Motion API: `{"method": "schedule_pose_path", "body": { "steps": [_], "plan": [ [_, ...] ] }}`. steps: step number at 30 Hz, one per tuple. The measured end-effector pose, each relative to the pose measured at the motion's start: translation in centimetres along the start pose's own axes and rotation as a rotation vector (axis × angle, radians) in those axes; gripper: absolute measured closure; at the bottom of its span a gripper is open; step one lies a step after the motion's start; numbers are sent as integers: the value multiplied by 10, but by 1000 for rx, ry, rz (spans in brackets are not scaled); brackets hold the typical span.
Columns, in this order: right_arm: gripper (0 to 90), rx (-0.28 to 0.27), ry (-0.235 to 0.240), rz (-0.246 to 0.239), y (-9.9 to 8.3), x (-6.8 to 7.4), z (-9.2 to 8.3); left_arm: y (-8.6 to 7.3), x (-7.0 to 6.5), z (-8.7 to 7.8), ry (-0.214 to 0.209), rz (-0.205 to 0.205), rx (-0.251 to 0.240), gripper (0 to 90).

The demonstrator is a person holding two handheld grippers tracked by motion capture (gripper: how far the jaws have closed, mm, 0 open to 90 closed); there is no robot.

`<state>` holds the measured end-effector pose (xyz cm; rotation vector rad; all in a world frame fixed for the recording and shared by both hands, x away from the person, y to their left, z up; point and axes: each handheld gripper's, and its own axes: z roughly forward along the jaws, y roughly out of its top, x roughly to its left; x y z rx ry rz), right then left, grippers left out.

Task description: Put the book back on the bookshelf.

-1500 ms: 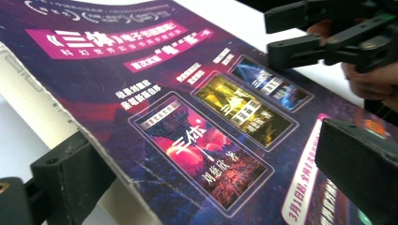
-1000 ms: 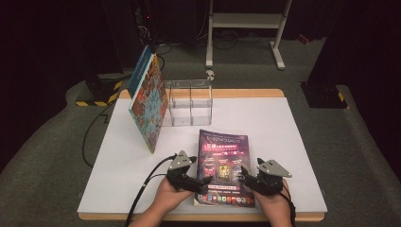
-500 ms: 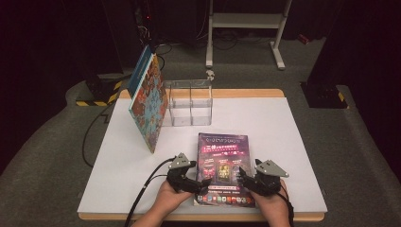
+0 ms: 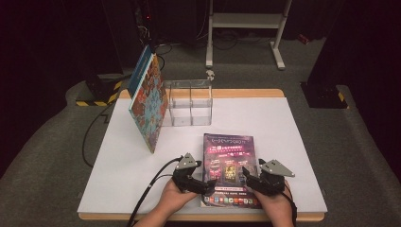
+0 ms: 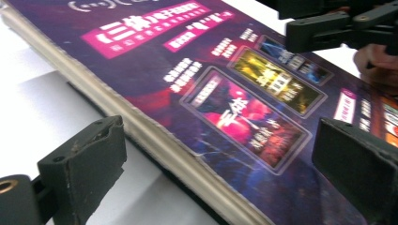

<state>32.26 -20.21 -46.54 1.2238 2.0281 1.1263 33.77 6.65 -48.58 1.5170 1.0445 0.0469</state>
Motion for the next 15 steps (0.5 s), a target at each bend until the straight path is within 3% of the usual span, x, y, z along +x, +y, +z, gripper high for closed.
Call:
{"method": "schedule_pose_path", "body": {
  "steps": [4,7,15],
  "plan": [
    [250,8,40,52,-3,-8,2,6,7,3,33,-26,-28,77],
    [217,24,82,83,-5,-11,7,9,12,7,50,-38,-19,86],
    [143,56,166,178,-7,-16,19,11,15,17,39,-90,18,73]
  ]
}}
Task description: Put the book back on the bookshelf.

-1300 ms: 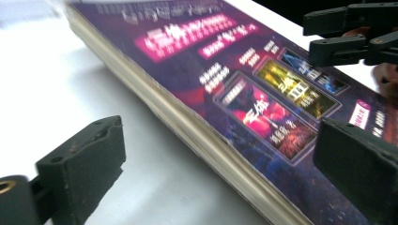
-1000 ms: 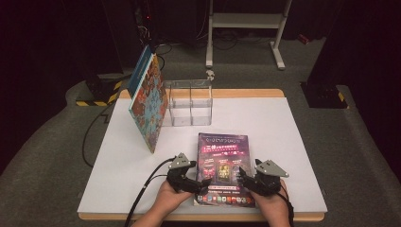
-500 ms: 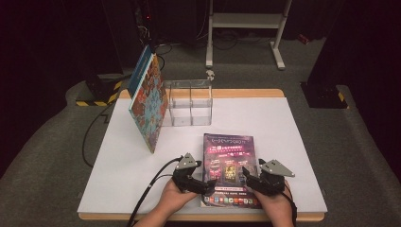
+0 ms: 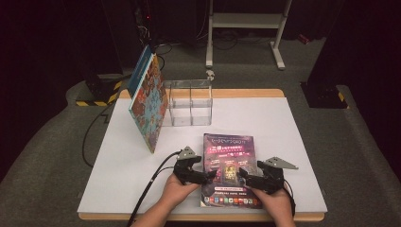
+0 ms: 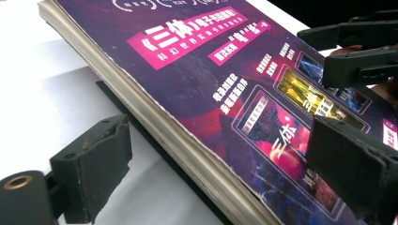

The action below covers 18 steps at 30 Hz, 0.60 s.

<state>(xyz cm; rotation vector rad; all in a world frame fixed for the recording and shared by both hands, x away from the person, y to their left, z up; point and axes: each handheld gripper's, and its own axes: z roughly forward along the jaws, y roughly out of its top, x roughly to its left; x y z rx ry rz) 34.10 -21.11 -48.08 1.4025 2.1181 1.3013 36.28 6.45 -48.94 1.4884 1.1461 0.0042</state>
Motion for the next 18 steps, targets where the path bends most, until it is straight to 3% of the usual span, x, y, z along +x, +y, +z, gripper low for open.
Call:
{"method": "schedule_pose_path", "body": {
  "steps": [3,10,14,18],
  "plan": [
    [118,19,30,34,2,-3,5,0,0,3,-5,-29,8,68],
    [119,59,94,63,5,-8,12,0,-5,9,-8,-11,47,69],
    [131,60,57,25,7,-2,9,0,-7,8,2,3,42,90],
    [185,51,38,12,7,1,6,2,-9,3,19,24,0,181]
  ]
}}
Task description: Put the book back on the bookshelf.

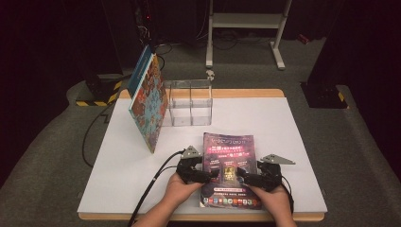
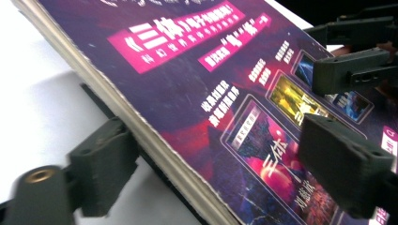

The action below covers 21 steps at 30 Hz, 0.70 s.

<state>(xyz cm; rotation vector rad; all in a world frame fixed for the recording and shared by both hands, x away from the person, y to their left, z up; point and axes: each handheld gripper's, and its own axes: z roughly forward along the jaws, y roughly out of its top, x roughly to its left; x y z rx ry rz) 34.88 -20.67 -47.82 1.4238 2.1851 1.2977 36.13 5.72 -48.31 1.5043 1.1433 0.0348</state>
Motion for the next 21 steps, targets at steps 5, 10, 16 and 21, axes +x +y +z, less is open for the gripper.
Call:
{"method": "schedule_pose_path", "body": {
  "steps": [5,10,16,21],
  "plan": [
    [281,-24,-21,-14,1,3,-5,3,1,-6,16,3,-38,313],
    [332,-39,-30,-49,4,10,-9,3,0,-10,27,25,-59,445],
    [334,-26,-35,-54,3,9,-5,3,0,-12,37,49,-73,516],
    [333,-19,-18,-43,4,7,-3,3,1,-15,36,61,-82,558]
  ]
}}
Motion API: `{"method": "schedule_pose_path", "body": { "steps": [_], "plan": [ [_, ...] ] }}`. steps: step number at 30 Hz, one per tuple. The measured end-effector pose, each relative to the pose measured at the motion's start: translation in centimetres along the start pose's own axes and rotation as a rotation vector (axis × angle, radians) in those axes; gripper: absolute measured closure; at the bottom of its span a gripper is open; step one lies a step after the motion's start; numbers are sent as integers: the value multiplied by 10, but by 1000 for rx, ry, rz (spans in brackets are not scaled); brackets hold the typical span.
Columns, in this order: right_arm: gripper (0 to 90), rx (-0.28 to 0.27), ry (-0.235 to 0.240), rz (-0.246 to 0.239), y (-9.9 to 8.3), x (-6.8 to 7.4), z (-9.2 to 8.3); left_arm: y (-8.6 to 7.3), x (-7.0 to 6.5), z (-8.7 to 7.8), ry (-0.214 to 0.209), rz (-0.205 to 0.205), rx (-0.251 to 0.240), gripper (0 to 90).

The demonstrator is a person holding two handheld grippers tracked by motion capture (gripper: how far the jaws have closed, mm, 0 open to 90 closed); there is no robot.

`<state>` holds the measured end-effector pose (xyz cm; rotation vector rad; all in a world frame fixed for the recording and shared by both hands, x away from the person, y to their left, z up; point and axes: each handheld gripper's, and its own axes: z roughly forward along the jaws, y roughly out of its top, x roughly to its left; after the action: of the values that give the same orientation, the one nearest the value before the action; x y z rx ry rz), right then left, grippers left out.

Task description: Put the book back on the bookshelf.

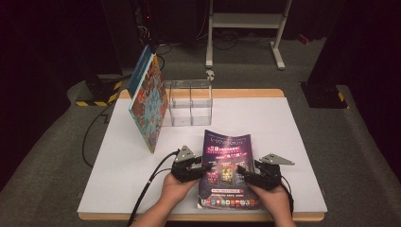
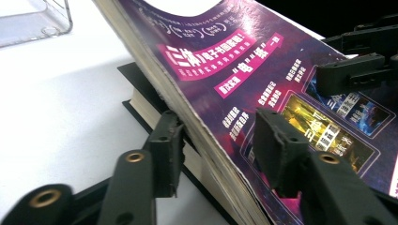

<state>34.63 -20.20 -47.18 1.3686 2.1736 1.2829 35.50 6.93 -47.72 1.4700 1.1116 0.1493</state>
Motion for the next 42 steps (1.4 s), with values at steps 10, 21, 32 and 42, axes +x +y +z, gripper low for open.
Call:
{"method": "schedule_pose_path", "body": {
  "steps": [10,21,32,42],
  "plan": [
    [393,9,10,-17,1,6,-1,2,3,-10,8,26,-17,626],
    [537,25,8,-25,6,17,-2,7,11,-24,12,25,-31,693],
    [692,14,14,-59,20,38,9,19,20,-44,44,29,-82,768],
    [721,-40,57,-96,53,73,32,44,42,-81,94,16,-180,802]
  ]
}}
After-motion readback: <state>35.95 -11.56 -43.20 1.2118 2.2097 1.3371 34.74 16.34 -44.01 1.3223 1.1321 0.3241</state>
